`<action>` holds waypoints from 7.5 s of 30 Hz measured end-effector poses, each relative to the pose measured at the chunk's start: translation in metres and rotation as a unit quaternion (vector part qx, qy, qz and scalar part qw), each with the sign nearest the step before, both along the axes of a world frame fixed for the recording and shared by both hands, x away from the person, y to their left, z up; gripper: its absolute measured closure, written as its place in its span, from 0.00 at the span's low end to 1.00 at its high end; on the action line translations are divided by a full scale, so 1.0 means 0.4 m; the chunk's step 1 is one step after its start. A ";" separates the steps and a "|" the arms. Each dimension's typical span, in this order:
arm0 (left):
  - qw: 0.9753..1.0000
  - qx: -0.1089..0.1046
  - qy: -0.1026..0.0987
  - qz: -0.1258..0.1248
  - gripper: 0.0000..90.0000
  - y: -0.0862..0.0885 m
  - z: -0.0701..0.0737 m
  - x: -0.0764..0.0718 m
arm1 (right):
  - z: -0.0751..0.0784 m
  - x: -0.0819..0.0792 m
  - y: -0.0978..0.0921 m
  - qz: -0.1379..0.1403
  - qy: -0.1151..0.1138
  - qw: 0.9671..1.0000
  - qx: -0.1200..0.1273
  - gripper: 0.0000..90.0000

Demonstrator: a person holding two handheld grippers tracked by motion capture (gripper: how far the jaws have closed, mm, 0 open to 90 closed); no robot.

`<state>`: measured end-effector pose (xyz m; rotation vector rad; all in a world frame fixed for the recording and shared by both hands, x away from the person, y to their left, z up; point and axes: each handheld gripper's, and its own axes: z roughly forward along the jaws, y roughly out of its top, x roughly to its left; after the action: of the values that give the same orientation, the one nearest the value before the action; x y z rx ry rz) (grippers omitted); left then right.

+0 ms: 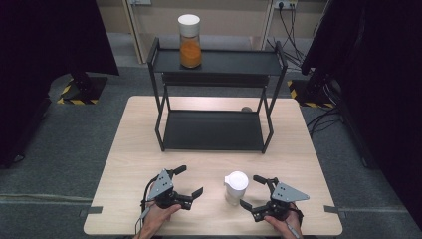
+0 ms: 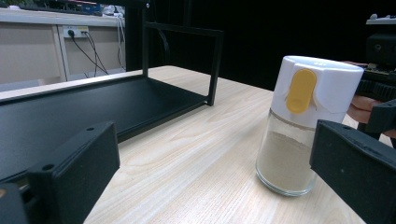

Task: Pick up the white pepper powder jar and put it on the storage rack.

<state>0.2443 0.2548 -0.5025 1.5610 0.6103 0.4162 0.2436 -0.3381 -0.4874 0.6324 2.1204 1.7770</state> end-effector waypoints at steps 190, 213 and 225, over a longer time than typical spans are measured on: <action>1.000 -0.007 0.011 -0.012 0.01 0.004 -0.005 0.003 | 0.796 0.540 0.403 -0.203 -0.028 0.978 -0.034 0.34; 1.000 -0.005 0.010 -0.015 0.01 0.005 -0.004 0.002 | 0.771 0.540 0.419 -0.215 -0.027 0.976 -0.035 0.09; 1.000 -0.005 0.011 -0.015 0.01 0.004 -0.005 0.002 | 0.777 0.516 0.382 -0.203 -0.022 0.979 -0.024 0.03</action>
<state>0.2451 0.2562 -0.5045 1.5642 0.6050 0.3733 0.4500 -0.1855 -0.1765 0.9280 1.8352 1.4952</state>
